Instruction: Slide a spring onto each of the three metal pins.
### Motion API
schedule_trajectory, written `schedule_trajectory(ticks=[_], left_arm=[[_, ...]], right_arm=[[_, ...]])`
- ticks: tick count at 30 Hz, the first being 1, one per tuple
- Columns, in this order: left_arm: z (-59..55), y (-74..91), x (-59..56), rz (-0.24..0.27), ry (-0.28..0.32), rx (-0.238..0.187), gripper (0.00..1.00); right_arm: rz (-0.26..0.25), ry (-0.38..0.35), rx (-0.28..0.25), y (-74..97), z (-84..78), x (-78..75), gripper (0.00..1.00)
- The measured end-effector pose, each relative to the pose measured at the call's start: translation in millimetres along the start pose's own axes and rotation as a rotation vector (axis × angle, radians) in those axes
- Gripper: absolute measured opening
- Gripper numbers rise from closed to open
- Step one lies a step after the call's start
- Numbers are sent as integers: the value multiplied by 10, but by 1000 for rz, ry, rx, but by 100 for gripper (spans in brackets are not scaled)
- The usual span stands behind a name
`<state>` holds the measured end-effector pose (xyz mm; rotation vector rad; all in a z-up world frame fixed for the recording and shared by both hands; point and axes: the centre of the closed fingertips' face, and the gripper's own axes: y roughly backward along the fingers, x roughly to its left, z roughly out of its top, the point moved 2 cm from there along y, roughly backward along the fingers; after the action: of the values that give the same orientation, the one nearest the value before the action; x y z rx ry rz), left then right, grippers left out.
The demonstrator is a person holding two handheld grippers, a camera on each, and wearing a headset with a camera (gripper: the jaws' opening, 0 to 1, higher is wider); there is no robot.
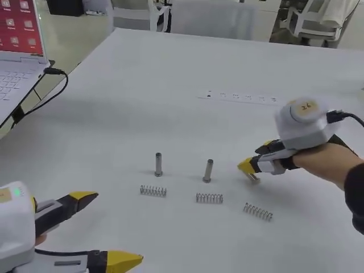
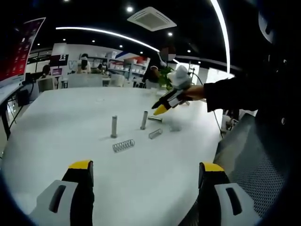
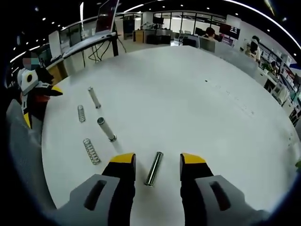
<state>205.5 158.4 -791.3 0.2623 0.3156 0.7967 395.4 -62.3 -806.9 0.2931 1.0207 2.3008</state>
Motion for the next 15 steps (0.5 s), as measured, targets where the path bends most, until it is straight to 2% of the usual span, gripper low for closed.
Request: schedule_trajectory(ticks=[15], left_arm=[[-22, 2, -4, 0, 6, 2, 89]], right_arm=[[-18, -35, 74, -134, -43, -19, 21]])
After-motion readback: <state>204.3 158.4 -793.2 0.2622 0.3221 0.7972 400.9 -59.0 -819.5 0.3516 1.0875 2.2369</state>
